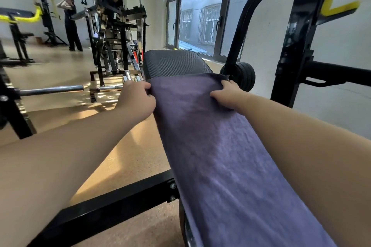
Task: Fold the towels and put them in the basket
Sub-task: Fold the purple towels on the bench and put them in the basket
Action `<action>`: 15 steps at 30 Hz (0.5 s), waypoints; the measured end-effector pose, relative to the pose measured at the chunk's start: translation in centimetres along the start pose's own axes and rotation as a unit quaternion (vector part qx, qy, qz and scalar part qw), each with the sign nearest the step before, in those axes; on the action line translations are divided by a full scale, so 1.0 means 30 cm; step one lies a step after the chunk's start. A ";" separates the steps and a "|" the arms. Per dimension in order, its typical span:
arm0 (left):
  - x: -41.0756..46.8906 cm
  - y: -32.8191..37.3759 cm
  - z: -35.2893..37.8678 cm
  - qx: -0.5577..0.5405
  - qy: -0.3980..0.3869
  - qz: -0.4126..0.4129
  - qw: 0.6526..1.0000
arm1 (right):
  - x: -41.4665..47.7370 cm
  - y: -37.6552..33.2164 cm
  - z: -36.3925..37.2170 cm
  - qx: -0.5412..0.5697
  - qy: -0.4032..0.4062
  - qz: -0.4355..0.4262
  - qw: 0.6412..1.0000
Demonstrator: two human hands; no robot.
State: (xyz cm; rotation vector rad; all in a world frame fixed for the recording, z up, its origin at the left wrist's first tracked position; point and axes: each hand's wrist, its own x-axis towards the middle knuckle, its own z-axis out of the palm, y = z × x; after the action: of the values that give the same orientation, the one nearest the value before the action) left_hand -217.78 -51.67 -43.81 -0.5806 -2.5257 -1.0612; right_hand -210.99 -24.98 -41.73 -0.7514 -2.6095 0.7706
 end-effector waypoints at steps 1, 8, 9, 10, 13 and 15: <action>-0.001 -0.006 0.009 0.011 -0.021 -0.018 1.000 | 0.004 0.005 0.009 0.020 -0.002 0.021 1.000; -0.015 0.001 0.026 0.009 -0.058 -0.043 0.997 | 0.023 0.061 0.026 0.107 0.004 0.062 0.992; -0.021 0.002 0.025 0.013 -0.055 -0.040 0.998 | 0.019 0.069 0.027 0.092 0.008 0.061 0.994; -0.031 0.003 0.025 0.015 -0.049 -0.033 0.998 | 0.012 0.077 0.026 0.074 0.019 0.051 0.996; -0.068 0.012 0.018 0.005 -0.021 0.003 1.000 | -0.025 0.080 0.011 0.018 0.071 0.012 0.997; -0.099 0.023 0.017 0.008 -0.011 0.032 0.999 | -0.066 0.078 0.000 -0.004 0.090 0.004 0.996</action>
State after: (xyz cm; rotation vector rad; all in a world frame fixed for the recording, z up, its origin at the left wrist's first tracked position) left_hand -214.96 -51.55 -45.09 -0.6685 -2.5146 -1.0166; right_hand -208.46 -24.42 -43.38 -0.7958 -2.4523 0.6622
